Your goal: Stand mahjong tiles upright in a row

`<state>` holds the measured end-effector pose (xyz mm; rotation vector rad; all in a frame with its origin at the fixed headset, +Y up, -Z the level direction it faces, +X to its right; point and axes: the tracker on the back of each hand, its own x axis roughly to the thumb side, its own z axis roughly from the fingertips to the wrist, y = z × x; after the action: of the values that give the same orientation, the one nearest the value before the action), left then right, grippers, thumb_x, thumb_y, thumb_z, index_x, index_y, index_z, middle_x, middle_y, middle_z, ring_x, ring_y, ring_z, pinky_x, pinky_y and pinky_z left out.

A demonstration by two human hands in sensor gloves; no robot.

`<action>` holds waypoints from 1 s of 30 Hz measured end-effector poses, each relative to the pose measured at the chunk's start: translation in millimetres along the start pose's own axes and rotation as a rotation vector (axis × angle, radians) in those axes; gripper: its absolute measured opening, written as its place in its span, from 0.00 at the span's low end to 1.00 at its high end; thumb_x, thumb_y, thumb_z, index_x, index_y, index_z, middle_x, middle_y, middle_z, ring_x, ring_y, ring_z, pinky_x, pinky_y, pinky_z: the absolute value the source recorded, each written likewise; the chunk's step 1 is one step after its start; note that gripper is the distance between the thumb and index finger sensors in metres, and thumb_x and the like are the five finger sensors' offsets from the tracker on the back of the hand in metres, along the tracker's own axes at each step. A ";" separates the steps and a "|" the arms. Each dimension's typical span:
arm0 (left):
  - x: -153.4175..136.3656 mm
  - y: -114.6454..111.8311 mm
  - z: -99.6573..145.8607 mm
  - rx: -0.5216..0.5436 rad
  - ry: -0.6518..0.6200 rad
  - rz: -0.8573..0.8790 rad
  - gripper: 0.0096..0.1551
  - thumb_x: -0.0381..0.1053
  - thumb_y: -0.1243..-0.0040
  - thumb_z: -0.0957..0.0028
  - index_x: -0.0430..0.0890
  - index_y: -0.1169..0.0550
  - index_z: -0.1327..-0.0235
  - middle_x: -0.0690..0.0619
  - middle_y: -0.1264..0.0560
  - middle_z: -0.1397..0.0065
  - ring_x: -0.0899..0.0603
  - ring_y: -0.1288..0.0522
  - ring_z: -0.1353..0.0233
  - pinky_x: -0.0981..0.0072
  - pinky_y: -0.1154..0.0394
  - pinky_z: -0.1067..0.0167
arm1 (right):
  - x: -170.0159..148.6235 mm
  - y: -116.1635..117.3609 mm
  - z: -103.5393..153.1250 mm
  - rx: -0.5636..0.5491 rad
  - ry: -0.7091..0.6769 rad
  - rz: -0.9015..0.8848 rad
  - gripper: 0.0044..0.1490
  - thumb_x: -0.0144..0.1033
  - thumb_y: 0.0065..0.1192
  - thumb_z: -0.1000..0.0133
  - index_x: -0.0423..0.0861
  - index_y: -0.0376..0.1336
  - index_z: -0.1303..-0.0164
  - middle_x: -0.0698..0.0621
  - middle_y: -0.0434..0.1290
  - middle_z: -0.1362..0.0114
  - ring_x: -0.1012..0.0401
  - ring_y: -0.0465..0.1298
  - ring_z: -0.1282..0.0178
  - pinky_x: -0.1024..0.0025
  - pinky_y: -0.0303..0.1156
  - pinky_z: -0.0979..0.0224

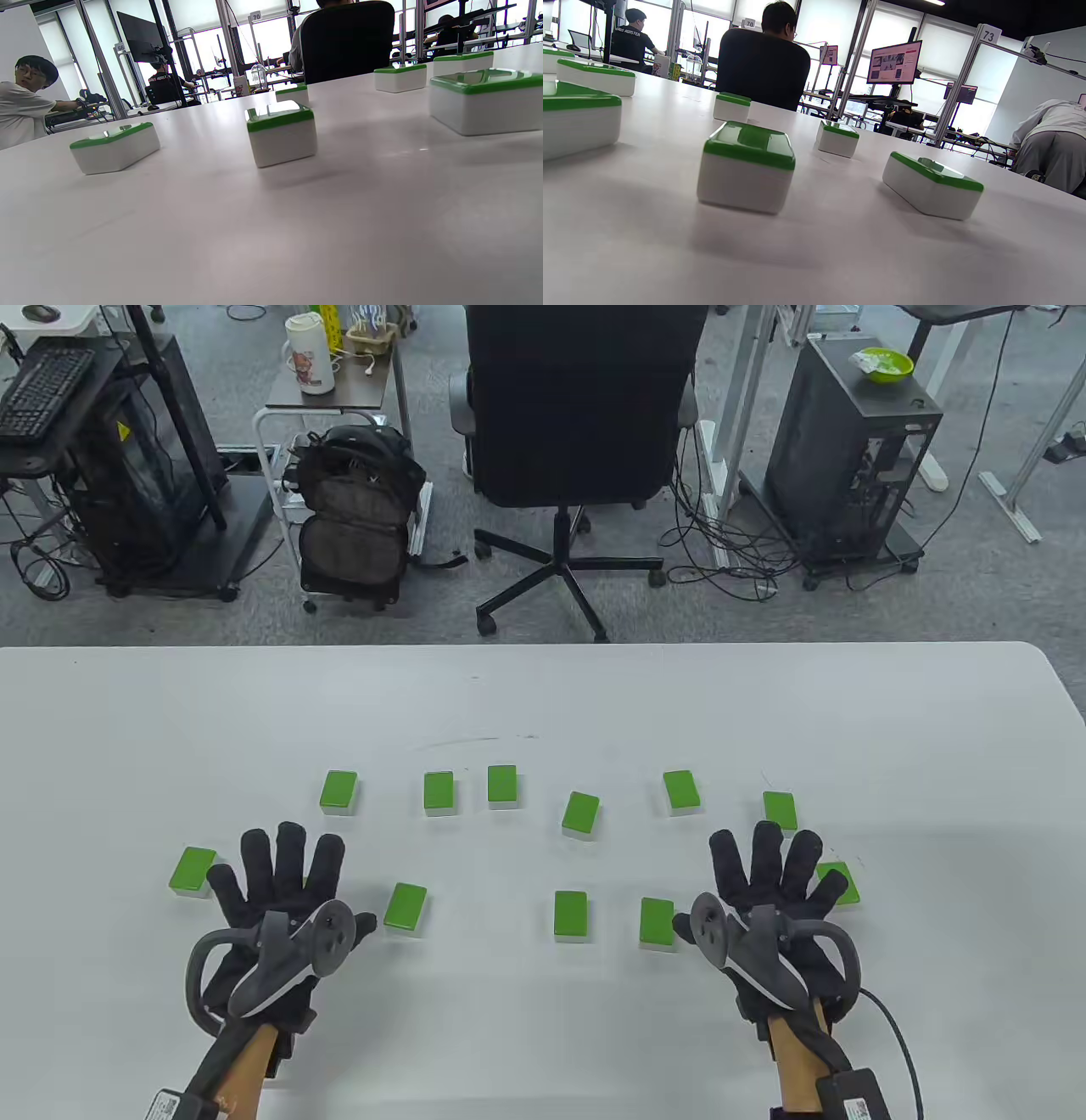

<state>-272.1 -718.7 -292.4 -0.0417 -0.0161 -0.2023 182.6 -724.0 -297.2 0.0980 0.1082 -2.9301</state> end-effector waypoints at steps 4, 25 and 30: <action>0.1 -0.2 -0.2 -0.001 0.001 -0.003 0.59 0.80 0.62 0.39 0.52 0.65 0.09 0.39 0.71 0.09 0.23 0.72 0.15 0.20 0.69 0.27 | -0.3 1.1 0.0 -0.003 0.003 -0.008 0.66 0.80 0.41 0.56 0.55 0.26 0.19 0.33 0.30 0.13 0.24 0.36 0.16 0.17 0.45 0.26; -3.4 2.6 -0.2 0.015 0.009 0.031 0.58 0.80 0.62 0.38 0.52 0.65 0.09 0.39 0.71 0.09 0.23 0.72 0.15 0.20 0.69 0.27 | 123.7 -23.0 9.6 0.226 -0.429 -0.037 0.61 0.78 0.42 0.54 0.63 0.24 0.22 0.39 0.31 0.11 0.32 0.51 0.11 0.34 0.55 0.15; -3.1 2.5 0.2 0.015 0.008 0.025 0.58 0.80 0.62 0.38 0.52 0.65 0.09 0.39 0.71 0.09 0.23 0.72 0.15 0.20 0.69 0.27 | 159.2 -15.8 7.3 0.385 -0.477 0.035 0.56 0.77 0.43 0.53 0.66 0.30 0.20 0.39 0.34 0.10 0.34 0.60 0.14 0.40 0.62 0.17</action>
<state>-274.7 -715.6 -292.3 -0.0258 -0.0090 -0.1775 23.4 -741.6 -300.6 -0.5301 -0.5216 -2.8073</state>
